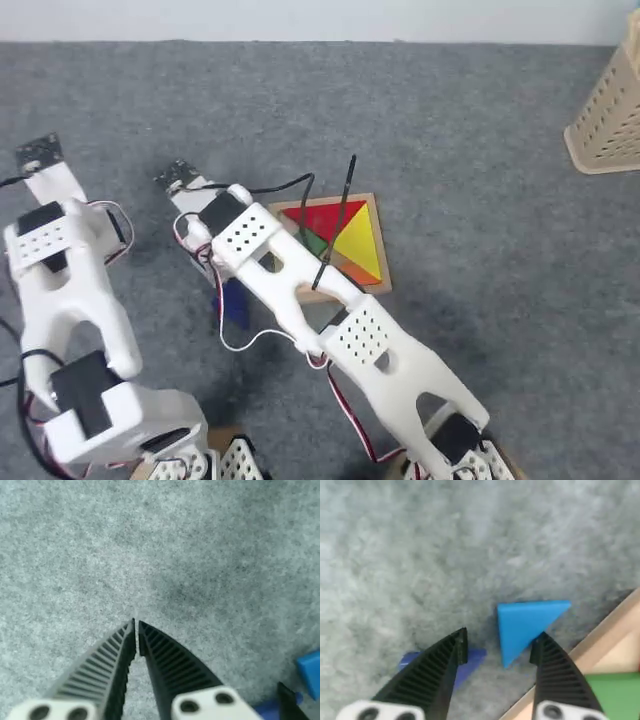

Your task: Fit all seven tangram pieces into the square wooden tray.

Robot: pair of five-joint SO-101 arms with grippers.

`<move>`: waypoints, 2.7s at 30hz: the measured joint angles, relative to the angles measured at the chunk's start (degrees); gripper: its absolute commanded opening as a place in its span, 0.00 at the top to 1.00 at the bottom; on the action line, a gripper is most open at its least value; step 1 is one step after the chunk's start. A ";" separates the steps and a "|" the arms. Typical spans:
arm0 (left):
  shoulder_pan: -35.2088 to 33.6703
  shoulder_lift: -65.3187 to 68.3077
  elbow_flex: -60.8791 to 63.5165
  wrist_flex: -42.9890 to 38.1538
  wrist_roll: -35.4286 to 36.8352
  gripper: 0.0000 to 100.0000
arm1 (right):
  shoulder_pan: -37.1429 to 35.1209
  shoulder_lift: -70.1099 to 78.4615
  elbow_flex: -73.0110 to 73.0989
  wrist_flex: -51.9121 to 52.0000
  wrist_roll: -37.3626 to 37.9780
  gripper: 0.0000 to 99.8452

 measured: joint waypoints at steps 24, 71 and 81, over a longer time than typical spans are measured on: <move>0.18 0.00 0.09 0.00 0.00 0.99 | 4.04 2.02 -0.70 -8.09 -23.47 0.89; 0.18 -0.35 1.05 0.00 0.00 0.99 | 0.09 3.34 -10.11 10.46 -14.15 0.81; 0.09 -0.35 1.05 0.00 0.00 0.99 | 0.00 4.04 -9.49 9.76 -14.24 0.81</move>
